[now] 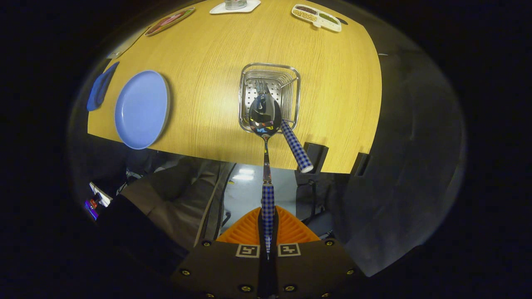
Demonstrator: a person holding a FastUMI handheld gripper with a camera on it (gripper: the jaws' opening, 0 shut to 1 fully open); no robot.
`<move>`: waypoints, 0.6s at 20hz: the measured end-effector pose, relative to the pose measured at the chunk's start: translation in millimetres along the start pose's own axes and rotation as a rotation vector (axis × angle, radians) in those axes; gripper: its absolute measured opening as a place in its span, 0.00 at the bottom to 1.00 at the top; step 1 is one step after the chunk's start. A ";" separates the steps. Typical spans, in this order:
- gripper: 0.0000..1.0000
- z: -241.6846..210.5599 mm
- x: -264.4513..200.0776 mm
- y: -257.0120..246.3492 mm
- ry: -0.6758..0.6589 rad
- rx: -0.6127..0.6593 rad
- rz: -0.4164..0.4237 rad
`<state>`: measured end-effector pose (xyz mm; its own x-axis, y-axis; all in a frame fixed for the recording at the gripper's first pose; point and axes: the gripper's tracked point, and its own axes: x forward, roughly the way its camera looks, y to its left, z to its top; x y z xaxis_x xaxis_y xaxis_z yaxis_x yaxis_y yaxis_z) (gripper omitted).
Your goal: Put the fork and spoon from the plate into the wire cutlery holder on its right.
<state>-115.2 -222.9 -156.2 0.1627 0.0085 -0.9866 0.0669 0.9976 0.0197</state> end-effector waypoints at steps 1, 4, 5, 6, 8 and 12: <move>0.01 4.9 -0.3 -2.3 0.006 -0.010 -0.009; 0.02 20.6 2.1 -5.5 0.029 -0.024 -0.023; 0.01 23.8 4.7 -6.3 0.043 -0.032 -0.029; 0.01 28.2 5.9 -5.6 0.054 -0.035 -0.028; 0.01 36.3 10.8 -3.5 0.073 -0.041 -0.022; 0.02 49.9 18.7 -3.8 0.114 -0.052 -0.035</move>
<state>-63.3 -229.9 -166.7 0.0479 -0.0210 -0.9986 0.0186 0.9996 -0.0201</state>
